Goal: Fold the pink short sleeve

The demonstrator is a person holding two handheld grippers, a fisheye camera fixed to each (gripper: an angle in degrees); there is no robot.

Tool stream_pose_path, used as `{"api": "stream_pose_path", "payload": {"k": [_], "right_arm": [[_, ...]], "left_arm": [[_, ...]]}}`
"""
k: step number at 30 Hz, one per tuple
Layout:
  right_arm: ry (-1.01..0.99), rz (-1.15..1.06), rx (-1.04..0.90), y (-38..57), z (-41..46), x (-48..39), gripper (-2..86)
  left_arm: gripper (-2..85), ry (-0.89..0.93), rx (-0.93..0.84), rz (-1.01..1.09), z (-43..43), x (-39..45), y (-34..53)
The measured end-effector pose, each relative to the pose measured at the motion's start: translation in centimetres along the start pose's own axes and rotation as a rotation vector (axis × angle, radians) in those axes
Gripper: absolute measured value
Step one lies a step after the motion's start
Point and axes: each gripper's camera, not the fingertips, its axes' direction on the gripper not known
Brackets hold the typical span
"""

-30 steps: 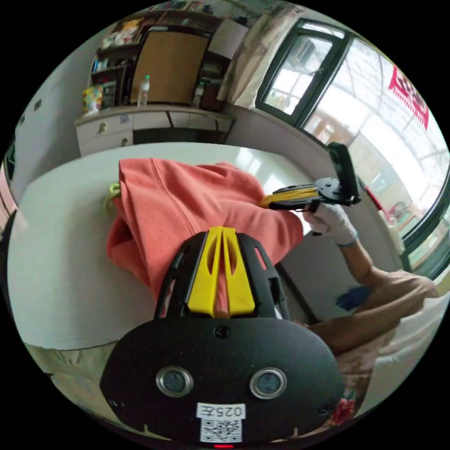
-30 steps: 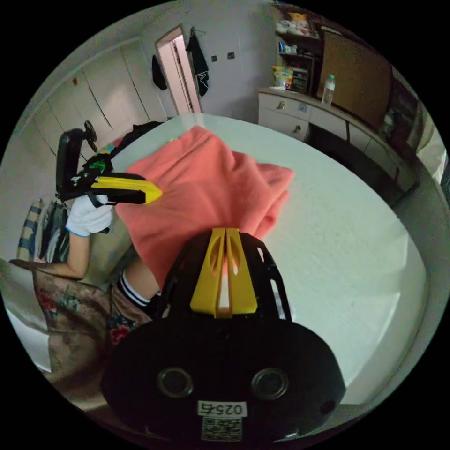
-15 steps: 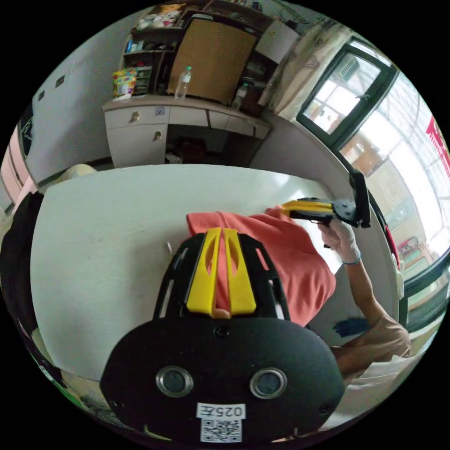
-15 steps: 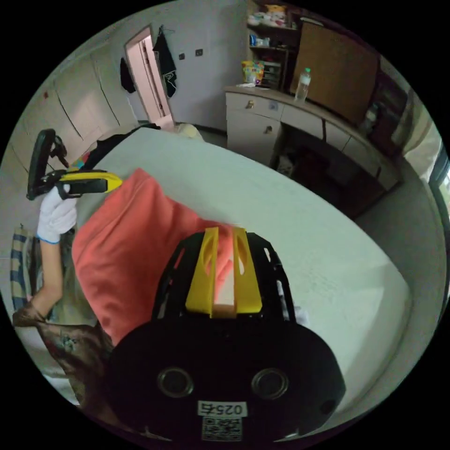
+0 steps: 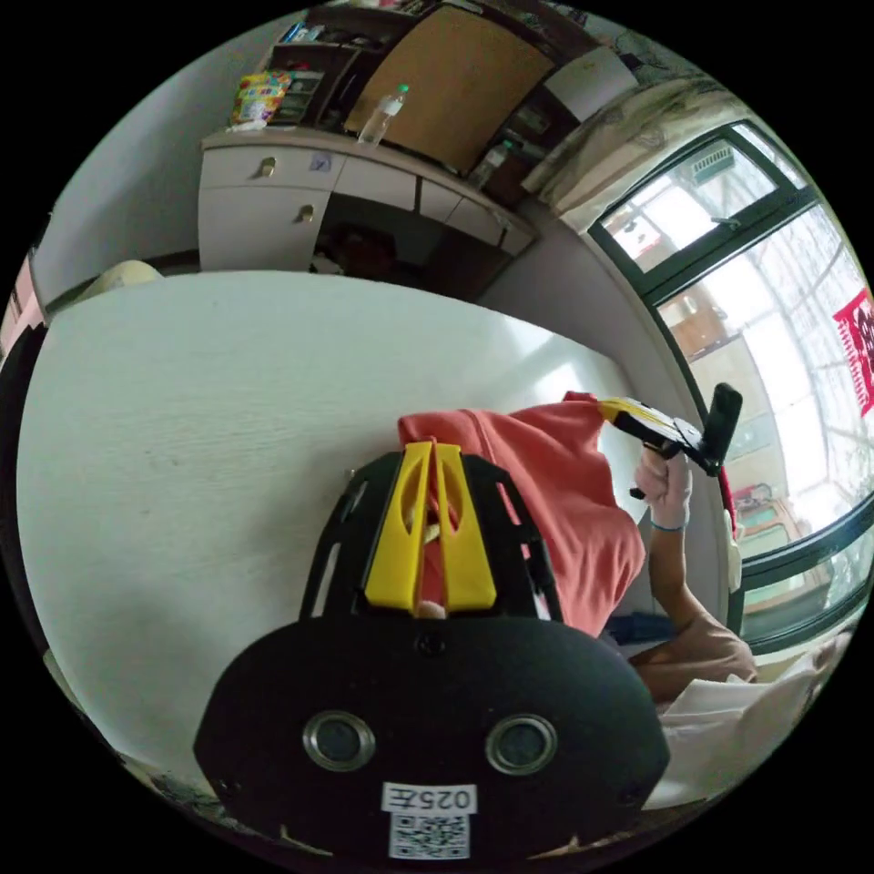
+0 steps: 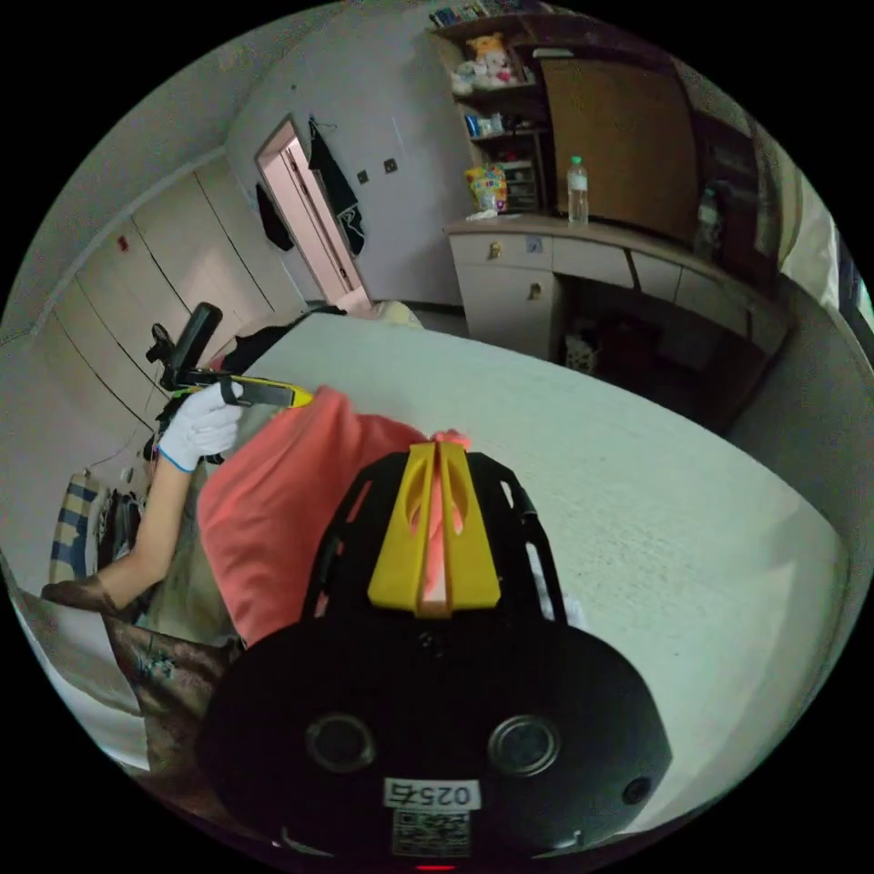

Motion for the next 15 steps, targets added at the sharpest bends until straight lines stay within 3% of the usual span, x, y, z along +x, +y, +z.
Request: {"api": "stream_pose_path", "payload": {"k": [4,9,11,13,15], "right_arm": [[0.053,0.014,0.066,0.6,-3.7,1.1,-0.9],[0.098,0.063,-0.124,-0.2,3.0,3.8,-0.8],[0.067,0.098,-0.177,0.6,4.9,4.9,-0.2],[0.019,0.16,-0.107,1.7,3.2,5.8,0.4],[-0.069,0.169,-0.03,2.9,0.4,5.5,0.1]], "left_arm": [[-1.1,0.106,0.063,0.003,-2.3,-1.5,-0.5],[-1.3,-0.058,-0.115,0.007,1.5,-2.2,-2.2],[-1.2,-0.034,-0.06,-0.029,-0.1,-3.5,-1.4],[-1.2,-0.087,0.021,-0.078,-3.1,-4.7,0.0],[-1.1,0.003,0.079,-0.071,-6.2,-5.4,2.1]]}}
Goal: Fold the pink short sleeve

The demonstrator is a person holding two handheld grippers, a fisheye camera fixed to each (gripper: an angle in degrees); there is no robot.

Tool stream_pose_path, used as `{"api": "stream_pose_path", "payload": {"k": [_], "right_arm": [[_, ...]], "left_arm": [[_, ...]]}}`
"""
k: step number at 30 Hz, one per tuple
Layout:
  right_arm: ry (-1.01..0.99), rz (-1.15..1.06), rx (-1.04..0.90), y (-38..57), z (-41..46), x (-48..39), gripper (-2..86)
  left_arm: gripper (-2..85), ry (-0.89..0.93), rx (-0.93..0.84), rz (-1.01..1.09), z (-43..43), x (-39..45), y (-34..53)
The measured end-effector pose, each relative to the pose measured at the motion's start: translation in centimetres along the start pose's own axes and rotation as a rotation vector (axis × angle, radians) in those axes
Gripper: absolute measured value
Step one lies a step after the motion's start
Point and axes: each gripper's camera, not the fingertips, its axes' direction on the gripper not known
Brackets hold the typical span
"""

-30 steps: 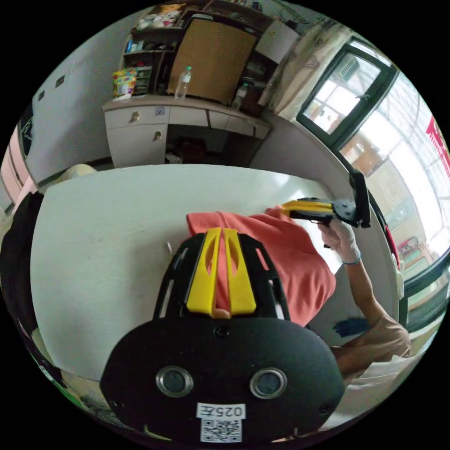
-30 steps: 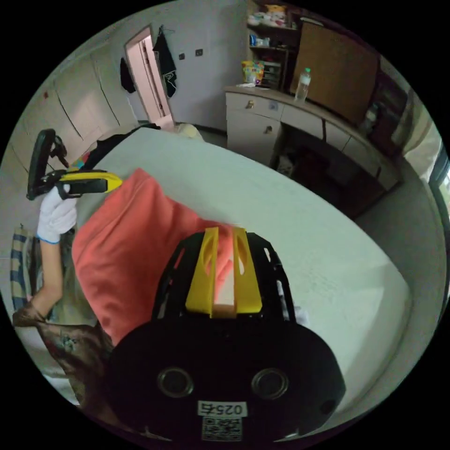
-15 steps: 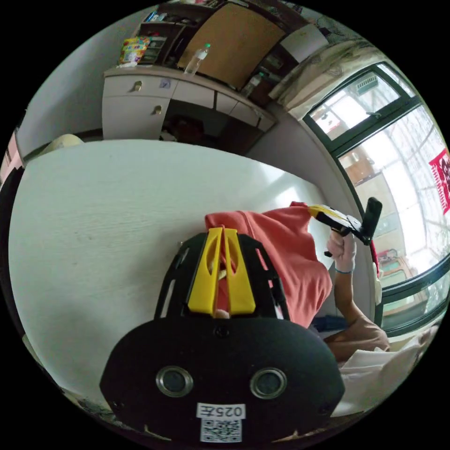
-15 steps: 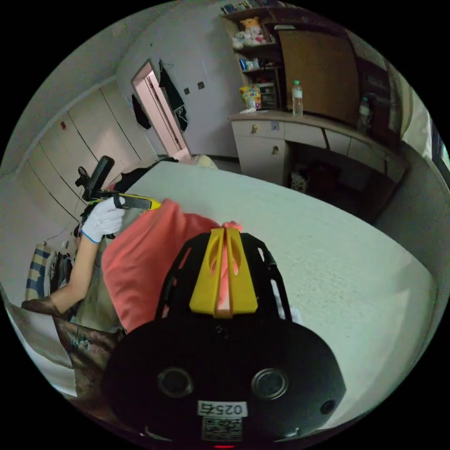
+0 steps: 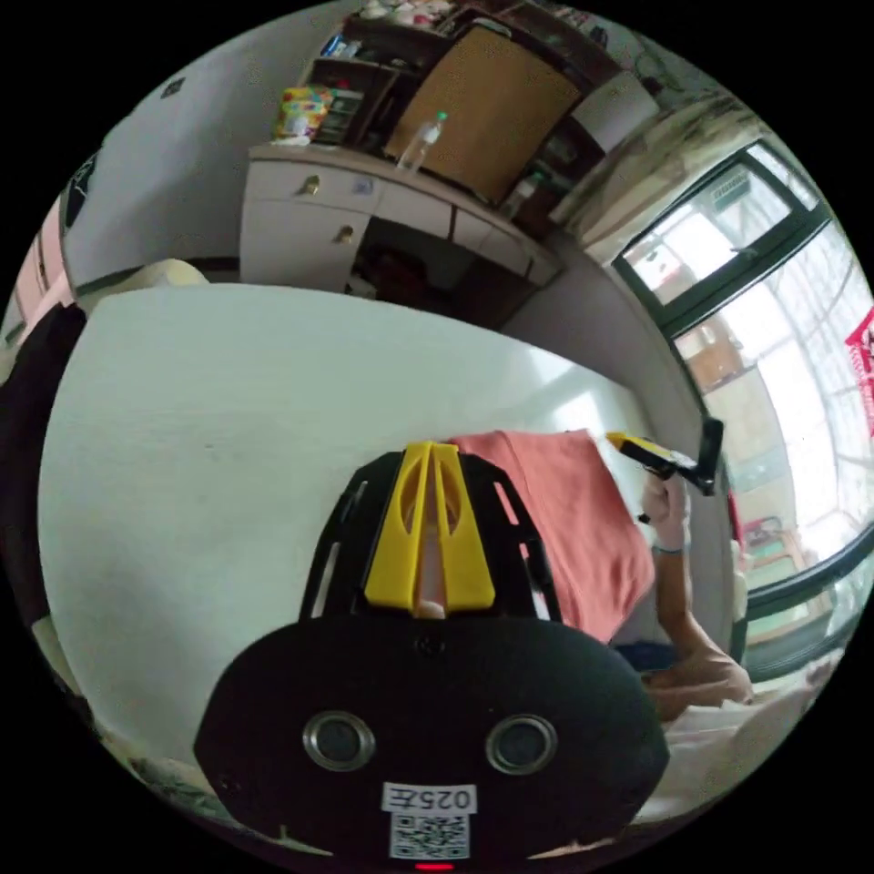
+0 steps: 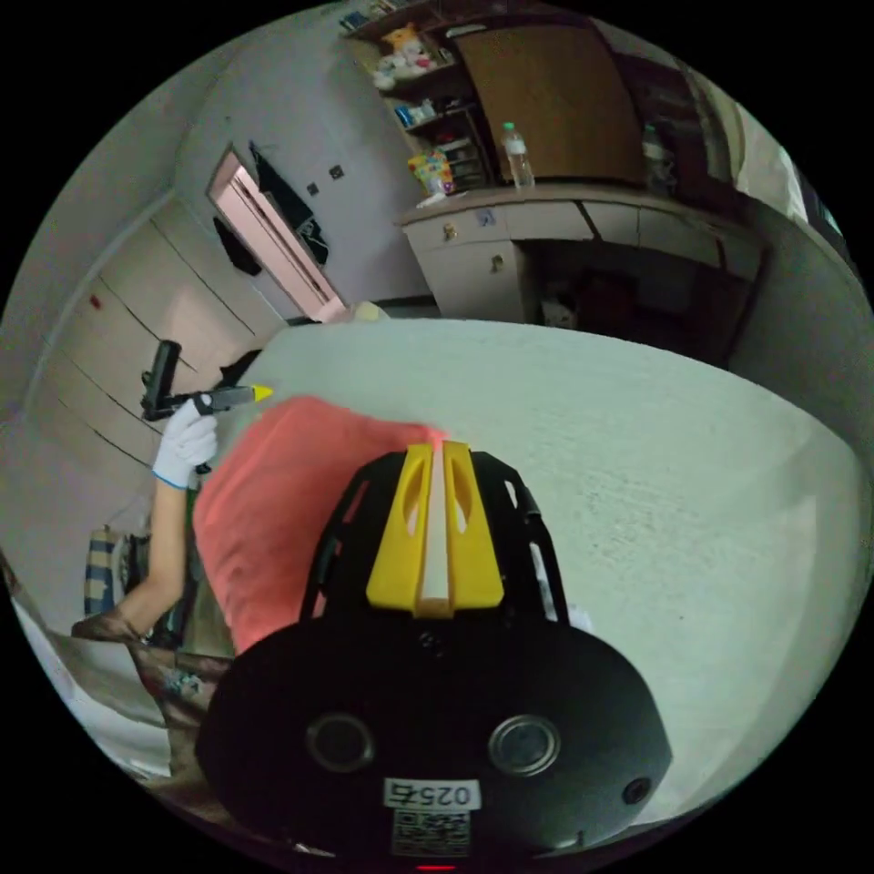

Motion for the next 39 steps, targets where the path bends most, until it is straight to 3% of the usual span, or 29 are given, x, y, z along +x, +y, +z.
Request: {"api": "stream_pose_path", "payload": {"k": [2,3,4,7,9,13,16,18,20,24,26,27,32,39], "right_arm": [[-0.162,-0.069,0.057,2.5,-3.3,-2.5,-0.3],[-0.193,-0.087,0.062,3.2,-3.8,-3.3,-0.5],[-0.235,-0.149,0.06,4.6,-4.3,-5.4,-0.7],[-0.141,-0.246,-0.032,7.7,-2.5,-9.7,-0.8],[-0.013,-0.274,-0.139,9.8,0.6,-10.8,-0.9],[-0.005,-0.249,-0.001,12.8,-1.1,-10.4,-0.9],[0.017,-0.279,0.175,15.2,-4.8,-12.6,-0.9],[0.025,-0.285,0.174,16.3,-4.6,-13.8,-0.8],[0.068,-0.287,0.098,17.8,-1.6,-14.0,-0.6],[-0.006,-0.255,0.297,21.0,-4.1,-13.1,1.0],[-0.136,-0.236,0.457,23.7,-6.1,-12.1,9.4],[-0.165,-0.223,0.482,24.3,-6.3,-11.8,10.8],[-0.139,-0.193,0.449,27.1,-3.7,-10.8,19.1],[-0.052,-0.242,0.452,26.0,-1.6,-11.7,12.7]], "left_arm": [[-1.0,0.274,0.048,0.103,-3.2,0.7,3.2],[-1.0,0.305,0.04,0.128,-3.4,1.2,3.9],[-1.0,0.302,-0.011,0.174,-3.1,2.3,5.2],[-1.0,0.057,-0.171,0.202,1.1,3.1,7.9],[-1.0,0.115,-0.113,0.164,1.4,1.3,9.6],[-1.0,0.052,-0.045,0.119,-2.2,-0.1,12.5],[-1.0,0.12,-0.006,0.239,-4.6,2.5,16.3],[-0.9,0.096,-0.035,0.308,-4.4,4.1,18.3],[-0.6,-0.056,-0.061,0.318,-1.9,4.1,20.6],[1.6,0.089,0.211,0.275,-5.0,0.6,25.0],[9.2,0.069,0.421,0.325,-7.4,-1.2,29.4],[10.2,0.06,0.439,0.327,-7.5,-1.7,30.3],[12.7,0.098,0.301,0.255,-4.7,-6.1,33.3],[8.8,0.174,0.264,0.368,-4.6,-7.5,33.9]]}}
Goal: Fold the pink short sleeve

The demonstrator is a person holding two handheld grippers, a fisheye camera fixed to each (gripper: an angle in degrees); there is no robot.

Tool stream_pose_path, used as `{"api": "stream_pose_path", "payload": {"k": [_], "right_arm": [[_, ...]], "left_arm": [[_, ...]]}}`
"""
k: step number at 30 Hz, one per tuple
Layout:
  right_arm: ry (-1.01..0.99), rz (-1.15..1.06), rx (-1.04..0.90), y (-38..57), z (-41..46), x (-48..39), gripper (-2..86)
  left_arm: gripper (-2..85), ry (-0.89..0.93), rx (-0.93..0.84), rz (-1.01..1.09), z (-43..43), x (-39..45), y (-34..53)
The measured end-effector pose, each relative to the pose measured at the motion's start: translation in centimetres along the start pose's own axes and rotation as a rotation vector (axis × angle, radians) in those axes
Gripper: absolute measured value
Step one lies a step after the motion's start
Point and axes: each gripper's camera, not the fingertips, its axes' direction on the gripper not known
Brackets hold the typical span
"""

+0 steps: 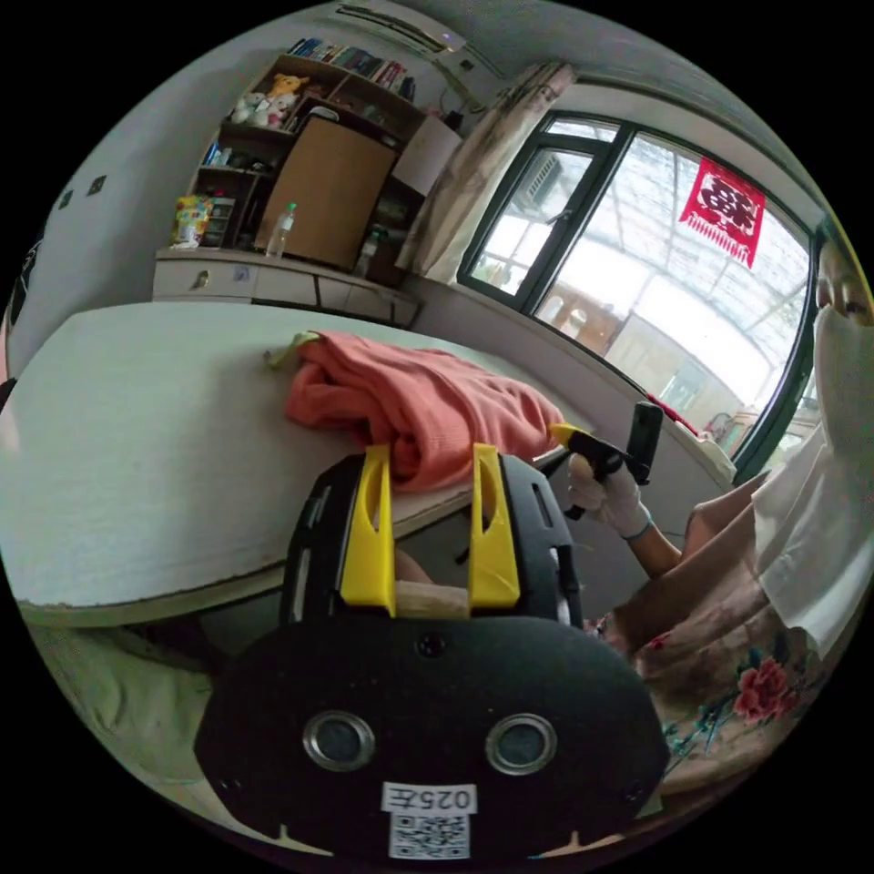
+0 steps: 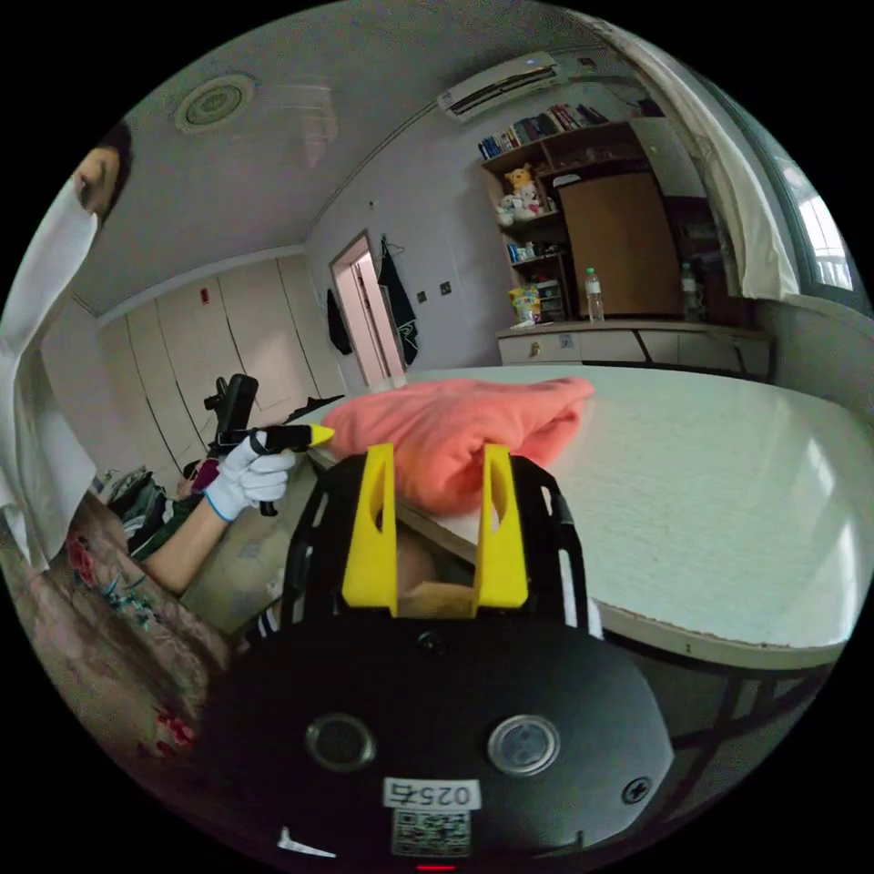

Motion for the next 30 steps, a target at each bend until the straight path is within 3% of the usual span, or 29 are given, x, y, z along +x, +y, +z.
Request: {"api": "stream_pose_path", "payload": {"k": [4,13,15,17,20,24,26,30], "right_arm": [[0.042,-0.133,-0.042,0.1,-1.3,-0.7,10.6],[-0.163,-0.056,-0.051,-0.5,0.4,4.4,6.7],[-0.251,-0.001,-0.046,-0.3,-0.7,5.0,6.3],[-0.519,0.087,-0.025,0.5,-3.2,5.9,6.1],[-0.797,0.12,0.018,1.5,-6.2,5.0,6.0],[-0.936,0.051,0.067,0.2,-8.9,2.4,5.8],[-1.009,0.047,0.065,-1.1,-8.6,1.2,5.8],[-1.283,0.165,0.016,-2.3,-3.7,0.7,5.8]], "left_arm": [[7.9,0.023,0.045,0.025,-3.0,-1.0,1.9],[5.9,0.098,0.029,0.022,-3.6,-1.9,3.5],[5.6,0.19,0.074,0.025,-5.2,-1.3,5.2],[5.3,0.351,0.178,0.007,-9.0,0.3,8.8],[5.1,0.43,0.331,0.064,-14.2,6.7,13.0],[5.2,0.294,0.42,0.104,-19.9,16.1,15.8],[5.2,0.166,0.412,0.053,-22.7,20.7,16.9],[4.9,0.123,0.45,-0.085,-25.2,23.7,18.6]]}}
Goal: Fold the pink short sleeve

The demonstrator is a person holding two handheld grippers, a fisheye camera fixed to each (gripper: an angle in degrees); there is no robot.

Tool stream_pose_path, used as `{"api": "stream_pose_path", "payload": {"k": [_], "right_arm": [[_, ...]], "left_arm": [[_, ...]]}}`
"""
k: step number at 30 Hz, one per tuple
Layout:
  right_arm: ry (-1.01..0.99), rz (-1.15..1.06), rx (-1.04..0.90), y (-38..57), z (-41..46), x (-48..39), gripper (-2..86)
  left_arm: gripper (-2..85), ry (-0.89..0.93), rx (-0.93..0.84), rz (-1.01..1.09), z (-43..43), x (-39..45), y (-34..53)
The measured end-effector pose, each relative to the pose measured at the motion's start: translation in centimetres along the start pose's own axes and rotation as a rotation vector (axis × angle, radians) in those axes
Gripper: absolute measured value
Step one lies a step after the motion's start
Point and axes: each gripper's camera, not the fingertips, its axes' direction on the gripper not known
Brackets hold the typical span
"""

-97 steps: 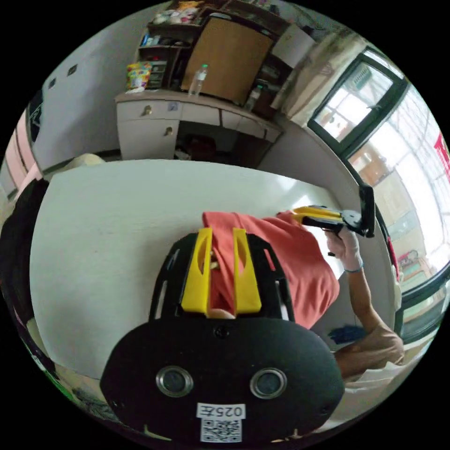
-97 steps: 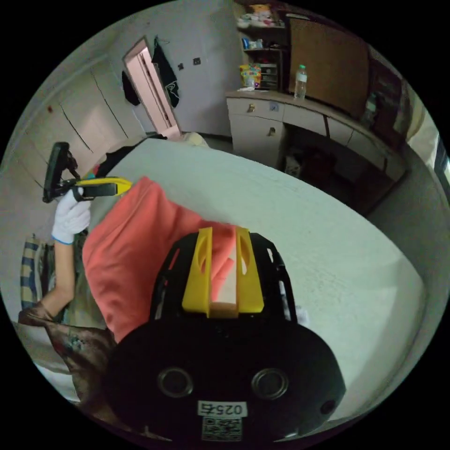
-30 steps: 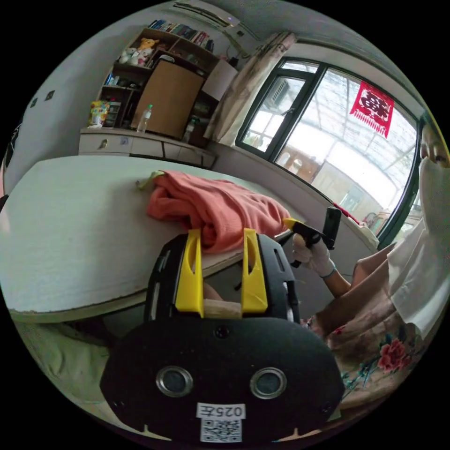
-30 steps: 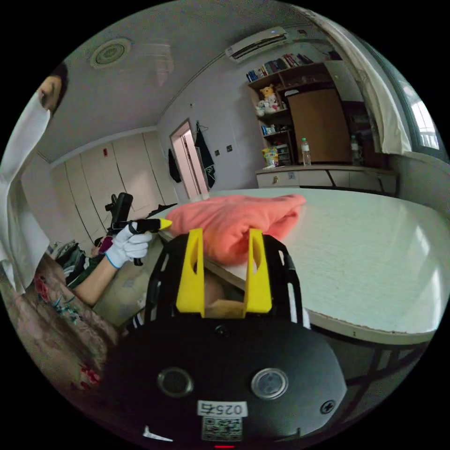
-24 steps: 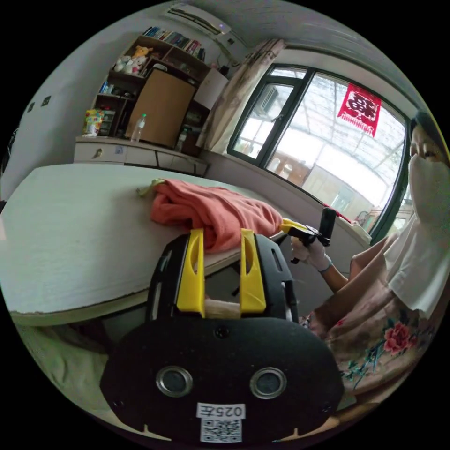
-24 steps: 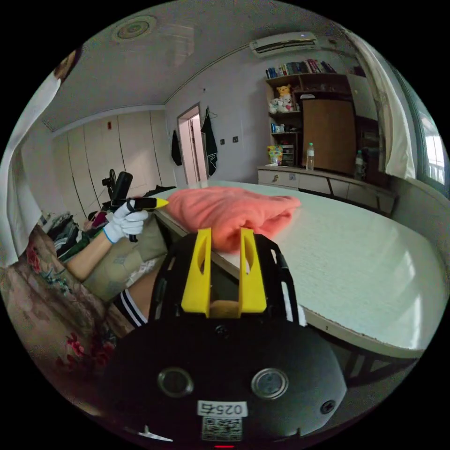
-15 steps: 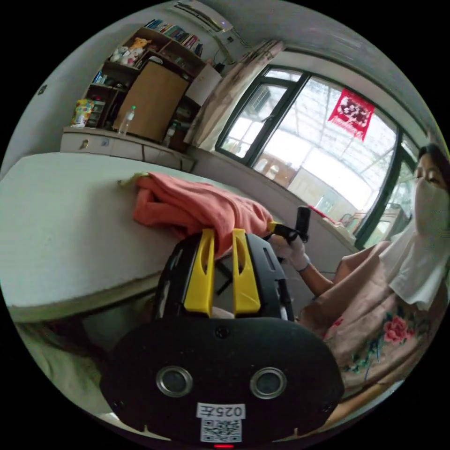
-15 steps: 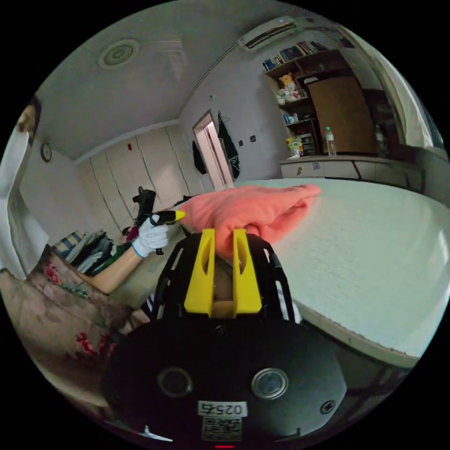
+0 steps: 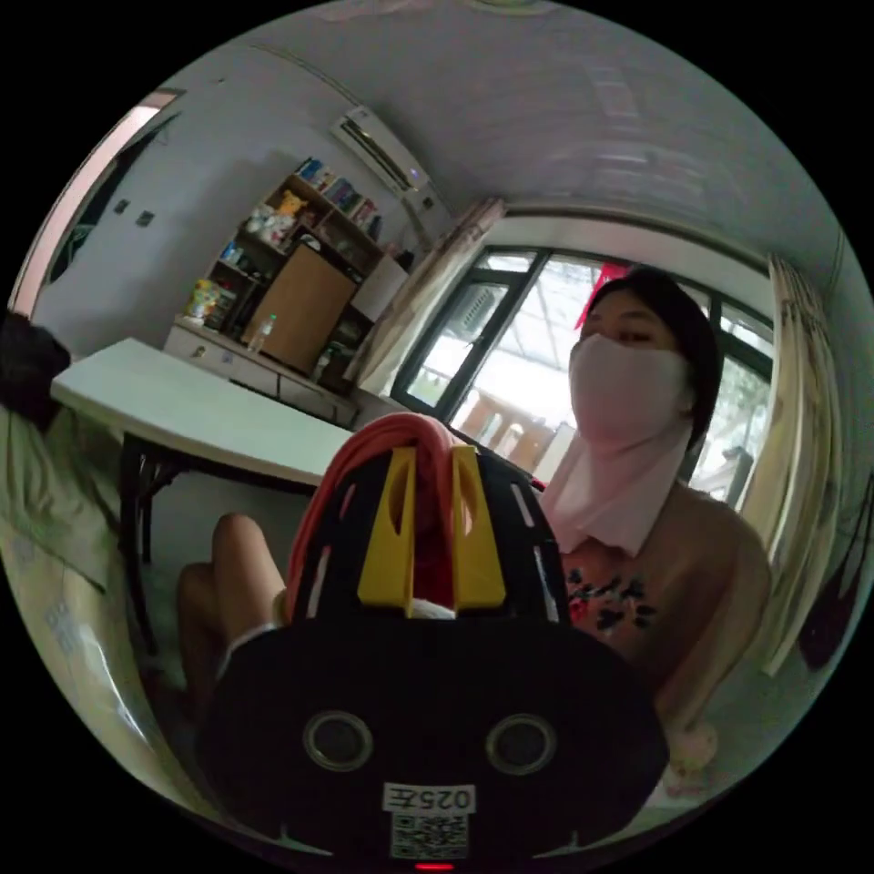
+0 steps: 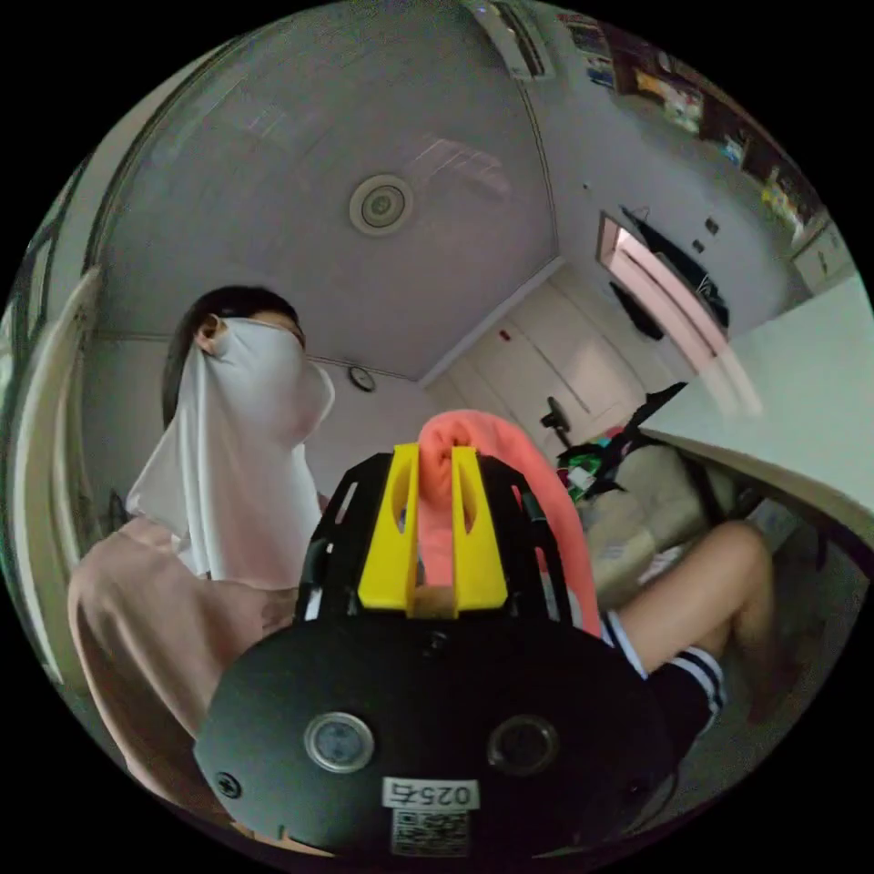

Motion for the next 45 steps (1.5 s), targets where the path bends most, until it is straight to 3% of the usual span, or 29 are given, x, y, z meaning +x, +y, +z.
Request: {"api": "stream_pose_path", "payload": {"k": [4,9,11,19,23,25,28,32,35,39,43,45], "right_arm": [[-0.166,0.158,-0.093,-2.6,4.7,7.9,6.0],[-0.162,0.076,-0.355,-6.6,12.9,11.5,6.0],[-0.258,0.091,-0.452,-8.0,17.1,13.3,6.1],[-0.507,0.259,-0.723,-8.2,32.4,17.5,5.9],[-0.609,0.563,-0.839,-5.1,43.6,21.8,5.9],[-0.614,0.647,-0.89,-4.6,49.5,23.4,6.0],[-0.623,0.518,-0.932,-8.7,60.2,21.8,6.1],[-0.624,0.085,-0.765,-19.3,71.0,13.3,6.2],[-0.59,-0.043,-0.702,-21.5,76.9,10.6,6.3],[-0.453,-0.09,-0.795,-16.8,82.6,11.0,6.4],[-0.324,-0.015,-1.033,-5.2,85.9,14.7,6.3],[-0.404,0.108,-1.024,-2.1,85.3,16.4,6.3]], "left_arm": [[4.2,-0.214,0.102,-0.109,-2.5,2.7,2.0],[2.8,-0.515,0.218,-0.166,-3.9,7.2,5.1],[2.8,-0.588,0.304,-0.186,-4.2,9.8,6.7],[4.0,-0.731,0.57,-0.311,-5.8,16.4,11.7],[3.2,-0.634,0.703,-0.409,-11.3,15.6,13.9],[2.6,-0.615,0.683,-0.434,-15.3,14.8,12.4],[2.1,-0.725,0.575,-0.393,-22.9,15.6,4.7],[3.3,-0.924,0.471,-0.165,-29.9,21.0,-8.6],[4.1,-1.031,0.412,-0.139,-34.2,22.1,-12.6],[4.5,-1.123,0.388,-0.351,-38.7,18.1,-9.0],[4.0,-1.053,0.408,-0.618,-40.4,11.3,3.0],[3.3,-0.909,0.545,-0.605,-40.6,10.6,8.2]]}}
